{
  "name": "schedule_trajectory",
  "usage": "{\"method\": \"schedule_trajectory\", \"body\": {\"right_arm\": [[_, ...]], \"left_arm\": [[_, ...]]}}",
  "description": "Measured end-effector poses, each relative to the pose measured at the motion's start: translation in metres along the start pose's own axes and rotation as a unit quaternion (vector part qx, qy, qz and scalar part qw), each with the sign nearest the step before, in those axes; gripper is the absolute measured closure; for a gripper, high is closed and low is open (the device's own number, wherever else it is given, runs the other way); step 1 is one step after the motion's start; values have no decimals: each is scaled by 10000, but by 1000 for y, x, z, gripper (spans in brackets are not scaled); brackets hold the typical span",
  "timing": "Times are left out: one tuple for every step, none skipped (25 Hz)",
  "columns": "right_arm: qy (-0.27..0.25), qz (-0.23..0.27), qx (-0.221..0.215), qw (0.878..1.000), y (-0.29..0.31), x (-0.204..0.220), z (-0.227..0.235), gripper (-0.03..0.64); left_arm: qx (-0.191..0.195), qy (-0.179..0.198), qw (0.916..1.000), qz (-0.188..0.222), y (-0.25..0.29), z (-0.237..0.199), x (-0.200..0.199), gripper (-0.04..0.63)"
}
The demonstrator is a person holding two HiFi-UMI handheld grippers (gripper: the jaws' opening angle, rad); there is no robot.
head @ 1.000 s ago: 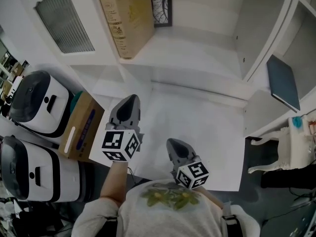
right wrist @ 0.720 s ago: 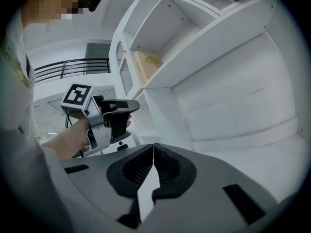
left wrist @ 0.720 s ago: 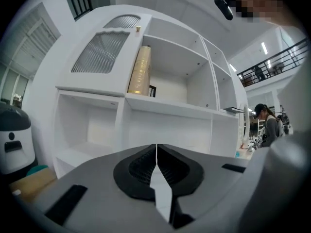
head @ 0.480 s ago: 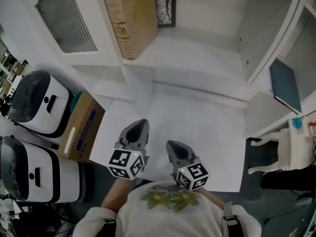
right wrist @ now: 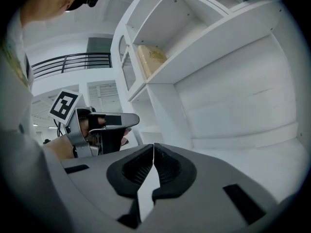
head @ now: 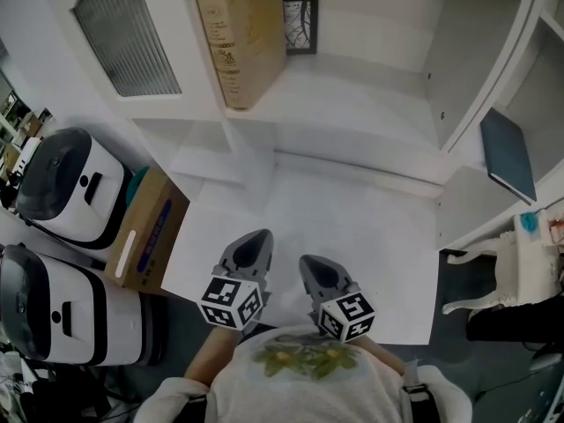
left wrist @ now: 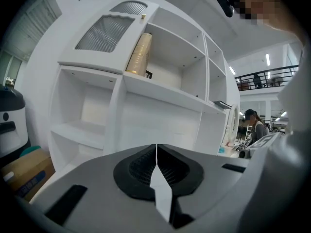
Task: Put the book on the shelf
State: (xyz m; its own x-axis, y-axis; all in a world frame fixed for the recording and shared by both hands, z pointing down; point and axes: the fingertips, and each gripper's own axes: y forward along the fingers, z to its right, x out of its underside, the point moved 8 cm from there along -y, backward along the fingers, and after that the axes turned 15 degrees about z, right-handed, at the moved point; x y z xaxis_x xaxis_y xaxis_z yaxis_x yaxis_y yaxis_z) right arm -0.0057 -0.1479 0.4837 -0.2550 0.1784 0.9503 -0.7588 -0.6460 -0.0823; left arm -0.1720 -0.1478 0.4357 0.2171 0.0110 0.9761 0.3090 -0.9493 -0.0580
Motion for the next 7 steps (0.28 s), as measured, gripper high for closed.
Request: {"method": "schedule_trajectory", "body": {"right_arm": [[5,-8,-17,10000,0,0,-1,586],[12,-14,-30,10000,0,1,-1,586],[21,-22,-43,10000,0,1,-2,586],[29,-31,-57,10000,0,2,-3,586],[37,-42,-72,10000,-1,2,-4,586],[43,-54,-89,9999,-1,3,-5,586],[49,-65,-107,9999,-1,3,-6,587]], "left_arm": [[11,-63,10000,-50,-1,0,2,561],[42,-152,9998,-104,-3,1,4,561],[82,-251,9995,-148,-4,1,6,561],[120,-337,9992,-180,-5,2,7,561],[149,-400,9989,-206,-7,3,9,561],[169,-447,9986,-229,-8,4,10,561],[186,-486,9983,-252,-9,4,12,561]]}}
